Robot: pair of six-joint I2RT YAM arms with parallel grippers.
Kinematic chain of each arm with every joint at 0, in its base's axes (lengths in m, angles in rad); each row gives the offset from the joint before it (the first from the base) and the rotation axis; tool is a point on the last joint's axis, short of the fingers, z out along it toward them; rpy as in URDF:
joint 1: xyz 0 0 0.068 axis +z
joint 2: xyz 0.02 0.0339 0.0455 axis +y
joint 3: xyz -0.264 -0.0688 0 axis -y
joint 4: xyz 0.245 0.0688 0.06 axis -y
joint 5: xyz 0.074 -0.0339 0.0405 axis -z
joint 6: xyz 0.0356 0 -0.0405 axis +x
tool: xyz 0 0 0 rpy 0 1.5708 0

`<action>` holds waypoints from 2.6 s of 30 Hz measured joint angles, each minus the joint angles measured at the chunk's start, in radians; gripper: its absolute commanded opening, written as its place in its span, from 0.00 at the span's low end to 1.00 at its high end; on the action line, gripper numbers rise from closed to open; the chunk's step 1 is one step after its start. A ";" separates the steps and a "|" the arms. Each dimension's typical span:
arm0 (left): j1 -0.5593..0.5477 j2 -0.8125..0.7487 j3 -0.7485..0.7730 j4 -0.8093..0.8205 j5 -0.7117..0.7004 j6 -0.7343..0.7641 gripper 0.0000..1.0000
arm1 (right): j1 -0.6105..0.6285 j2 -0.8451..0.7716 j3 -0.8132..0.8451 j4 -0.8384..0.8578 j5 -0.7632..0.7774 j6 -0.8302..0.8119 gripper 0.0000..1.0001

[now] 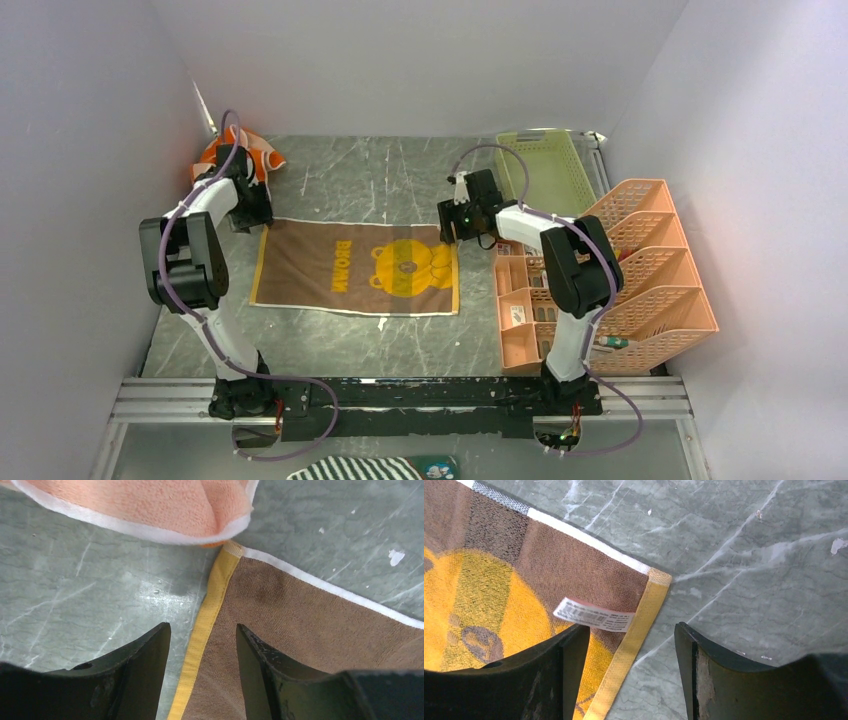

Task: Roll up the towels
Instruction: Fold the towel at the center of the board.

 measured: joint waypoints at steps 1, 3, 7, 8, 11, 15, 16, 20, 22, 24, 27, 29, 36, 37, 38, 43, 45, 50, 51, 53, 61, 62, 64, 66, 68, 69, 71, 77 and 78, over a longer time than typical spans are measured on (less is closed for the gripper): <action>0.000 0.002 -0.006 -0.001 0.003 0.001 0.61 | 0.004 0.000 0.000 0.000 0.008 -0.001 0.63; 0.000 0.002 -0.009 -0.002 0.010 0.003 0.62 | 0.010 0.002 0.000 0.000 0.023 -0.003 0.63; 0.000 0.002 -0.009 0.003 0.016 0.005 0.61 | 0.016 -0.005 -0.010 0.017 0.026 -0.003 0.66; 0.000 0.002 -0.009 0.003 0.017 0.006 0.61 | 0.016 -0.017 -0.026 0.033 0.020 -0.002 0.67; 0.002 0.001 -0.010 0.005 0.020 0.008 0.61 | 0.016 -0.097 -0.105 0.076 -0.008 0.002 0.70; 0.004 0.001 -0.012 0.005 0.026 0.010 0.61 | -0.001 -0.217 -0.173 0.148 -0.067 0.026 0.70; 0.004 0.000 -0.012 0.006 0.027 0.010 0.61 | -0.009 -0.228 -0.171 0.167 -0.080 0.033 0.69; 0.007 -0.001 -0.013 0.006 0.030 0.010 0.61 | -0.031 -0.198 -0.137 0.188 -0.090 0.043 0.65; 0.010 -0.002 -0.013 0.006 0.031 0.010 0.61 | -0.033 -0.153 -0.112 0.183 -0.083 0.043 0.63; 0.011 -0.005 -0.014 0.006 0.032 0.010 0.61 | -0.033 -0.109 -0.103 0.175 -0.075 0.045 0.62; 0.015 -0.014 -0.021 0.010 0.032 0.010 0.61 | -0.033 -0.070 -0.103 0.149 -0.064 0.047 0.62; 0.016 -0.016 -0.022 0.011 0.032 0.011 0.61 | -0.033 -0.059 -0.103 0.136 -0.057 0.047 0.61; 0.021 -0.016 -0.021 0.013 0.035 0.011 0.60 | -0.033 -0.060 -0.111 0.148 -0.060 0.042 0.61; 0.021 -0.016 -0.022 0.013 0.035 0.011 0.60 | -0.033 -0.068 -0.126 0.167 -0.072 0.040 0.61; 0.021 -0.016 -0.021 0.014 0.035 0.011 0.60 | -0.033 -0.081 -0.145 0.187 -0.084 0.040 0.61; 0.021 -0.016 -0.021 0.017 0.037 0.011 0.60 | -0.040 -0.196 -0.271 0.290 -0.161 0.057 0.59; 0.021 -0.016 -0.021 0.017 0.037 0.011 0.60 | -0.050 -0.197 -0.266 0.322 -0.177 0.063 0.57; 0.022 -0.016 -0.021 0.019 0.040 0.011 0.60 | -0.070 -0.182 -0.257 0.346 -0.181 0.085 0.51; 0.024 -0.016 -0.021 0.019 0.042 0.011 0.60 | -0.072 -0.177 -0.256 0.351 -0.179 0.090 0.51; 0.026 -0.016 -0.021 0.019 0.044 0.011 0.60 | -0.075 -0.164 -0.250 0.354 -0.175 0.100 0.49; 0.032 -0.017 -0.021 0.020 0.052 0.011 0.59 | -0.078 -0.070 -0.176 0.335 -0.141 0.106 0.46; 0.033 -0.017 -0.021 0.020 0.053 0.011 0.59 | -0.078 -0.060 -0.170 0.328 -0.134 0.105 0.45; 0.033 -0.017 -0.021 0.020 0.054 0.011 0.59 | -0.078 -0.044 -0.158 0.306 -0.121 0.103 0.45; 0.034 -0.018 -0.021 0.019 0.055 0.011 0.59 | -0.077 -0.029 -0.142 0.291 -0.107 0.098 0.44; 0.035 -0.018 -0.021 0.020 0.056 0.011 0.59 | -0.076 -0.021 -0.133 0.278 -0.095 0.093 0.44; 0.035 -0.018 -0.021 0.020 0.058 0.011 0.58 | -0.072 -0.018 -0.126 0.270 -0.085 0.087 0.44; 0.037 -0.018 -0.021 0.020 0.060 0.011 0.59 | -0.068 -0.011 -0.117 0.259 -0.072 0.079 0.44; 0.041 -0.018 -0.021 0.020 0.061 0.011 0.58 | -0.043 0.013 -0.087 0.228 -0.036 0.055 0.43; 0.041 -0.018 -0.021 0.020 0.061 0.011 0.58 | -0.039 0.016 -0.082 0.224 -0.031 0.051 0.43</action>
